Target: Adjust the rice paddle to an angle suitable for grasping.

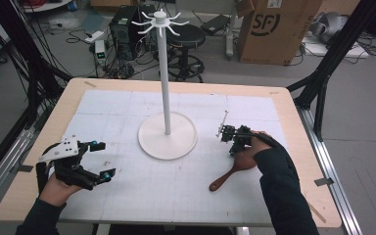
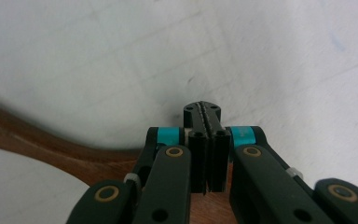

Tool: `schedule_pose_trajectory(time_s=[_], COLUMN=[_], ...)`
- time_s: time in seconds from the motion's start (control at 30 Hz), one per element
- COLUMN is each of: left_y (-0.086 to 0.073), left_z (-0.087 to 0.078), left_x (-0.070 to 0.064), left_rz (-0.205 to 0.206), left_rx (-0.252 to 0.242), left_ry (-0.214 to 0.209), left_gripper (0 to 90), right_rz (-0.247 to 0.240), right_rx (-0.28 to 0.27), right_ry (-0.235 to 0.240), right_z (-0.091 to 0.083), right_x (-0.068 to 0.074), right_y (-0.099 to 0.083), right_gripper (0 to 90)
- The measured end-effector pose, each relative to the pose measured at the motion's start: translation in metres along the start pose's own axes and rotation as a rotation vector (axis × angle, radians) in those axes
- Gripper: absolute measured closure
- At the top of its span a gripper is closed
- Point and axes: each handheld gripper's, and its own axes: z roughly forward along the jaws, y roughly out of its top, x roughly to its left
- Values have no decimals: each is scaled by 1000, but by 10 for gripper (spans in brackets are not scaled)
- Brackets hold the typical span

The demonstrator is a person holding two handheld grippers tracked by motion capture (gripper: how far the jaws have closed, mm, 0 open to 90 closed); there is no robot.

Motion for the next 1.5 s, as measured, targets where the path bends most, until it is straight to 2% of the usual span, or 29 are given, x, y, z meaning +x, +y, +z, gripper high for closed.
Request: schedule_pose_trajectory(time_s=[0.03, 0.07, 0.33, 0.47, 0.63, 0.8, 0.83, 0.9, 1.03, 1.13, 1.27, 1.37, 1.5], left_y=[0, 0, 0, 0, 1, 1, 1, 1, 1, 1, 1, 1, 1], left_z=[0, 0, 0, 1, 1, 1, 1, 2, 2, 1, 1, 1, 1], left_x=[0, 0, 0, 0, 0, 0, 0, 0, 0, -1, 0, 0, -1], left_rz=[-1, -1, -1, 4, 1, 5, 4, 5, 8, 7, 5, 6, 6], left_rx=[-2, -1, -4, 0, -3, -3, -2, -2, -1, -3, -4, -3, -4], left_ry=[1, 2, 2, 1, 2, 1, 3, 4, 1, 1, 1, 1, 1], left_gripper=[17, 17, 17, 17, 16, 17, 17, 17, 17, 17, 17, 17, 17], right_rz=[16, 6, 17, -14, -18, -34, -54, -87, -163, -192, -255, -285, -320], right_rx=[5, 3, 17, 12, 34, -16, -50, -55, -62, -66, -69, -62, -57], right_ry=[5, 13, 34, 31, 35, -2, 4, -2, 17, 36, 58, 72, 127], right_z=[0, 1, 1, -2, -2, -12, -20, -25, -28, -30, -30, -28, -21], right_x=[2, 3, 13, 21, 30, 37, 44, 54, 75, 88, 102, 110, 118], right_y=[-2, -5, -25, -33, -40, -42, -40, -37, -29, -23, -18, -15, -12], right_gripper=[894, 895, 895, 895, 895, 894, 895, 894, 894, 894, 895, 895, 895])
